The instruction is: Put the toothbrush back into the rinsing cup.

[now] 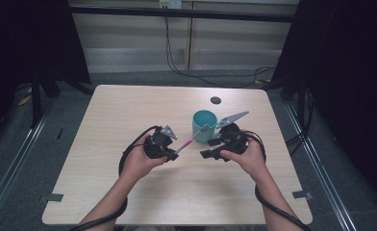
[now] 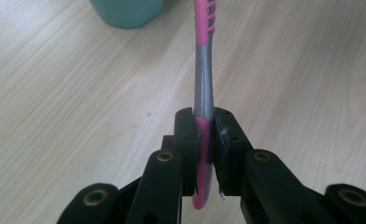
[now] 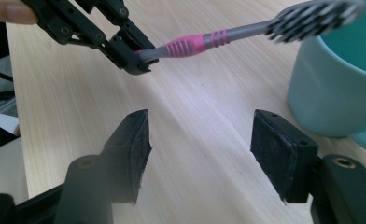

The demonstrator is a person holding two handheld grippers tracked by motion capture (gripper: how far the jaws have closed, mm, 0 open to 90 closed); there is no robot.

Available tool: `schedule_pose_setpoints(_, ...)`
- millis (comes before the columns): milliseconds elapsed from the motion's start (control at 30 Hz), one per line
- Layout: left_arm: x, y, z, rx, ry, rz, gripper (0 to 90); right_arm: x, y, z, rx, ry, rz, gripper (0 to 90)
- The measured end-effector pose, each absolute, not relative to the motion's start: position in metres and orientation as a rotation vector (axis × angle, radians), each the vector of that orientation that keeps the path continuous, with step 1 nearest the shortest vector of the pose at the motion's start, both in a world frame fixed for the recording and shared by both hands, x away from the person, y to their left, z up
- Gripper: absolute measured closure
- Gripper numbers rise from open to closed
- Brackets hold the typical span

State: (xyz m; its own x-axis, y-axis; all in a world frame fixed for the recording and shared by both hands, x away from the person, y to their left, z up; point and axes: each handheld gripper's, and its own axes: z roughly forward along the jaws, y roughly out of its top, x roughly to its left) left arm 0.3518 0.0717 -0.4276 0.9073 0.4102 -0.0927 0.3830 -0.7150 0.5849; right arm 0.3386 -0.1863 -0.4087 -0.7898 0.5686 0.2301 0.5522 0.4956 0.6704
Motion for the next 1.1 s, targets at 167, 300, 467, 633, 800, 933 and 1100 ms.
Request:
schedule_pose_setpoints(167,0.351,0.069,-0.428,2.399,0.585,0.044,81.4,0.339,-0.18,-0.412,1.015,2.679,1.26,38.8)
schedule_pose_setpoints(300,0.351,0.067,-0.428,2.362,0.608,0.036,81.4,0.34,-0.176,-0.413,1.022,2.678,1.266,39.3)
schedule_pose_setpoints(467,0.351,0.067,-0.427,2.329,0.627,0.016,81.4,0.34,-0.173,-0.415,1.037,2.66,1.316,40.5)
schedule_pose_setpoints(633,0.351,0.067,-0.428,2.315,0.63,0.0,81.4,0.34,-0.171,-0.418,1.049,2.643,1.352,42.2)
schedule_pose_setpoints(800,0.351,0.068,-0.429,2.306,0.634,-0.007,81.4,0.34,-0.172,-0.418,1.07,2.619,1.401,43.6)
schedule_pose_setpoints(933,0.351,0.069,-0.428,2.284,0.64,-0.017,81.4,0.34,-0.172,-0.416,1.08,2.611,1.423,44.6)
schedule_pose_setpoints(1100,0.352,0.069,-0.429,2.265,0.641,-0.02,81.4,0.34,-0.17,-0.417,1.09,2.608,1.447,45.5)
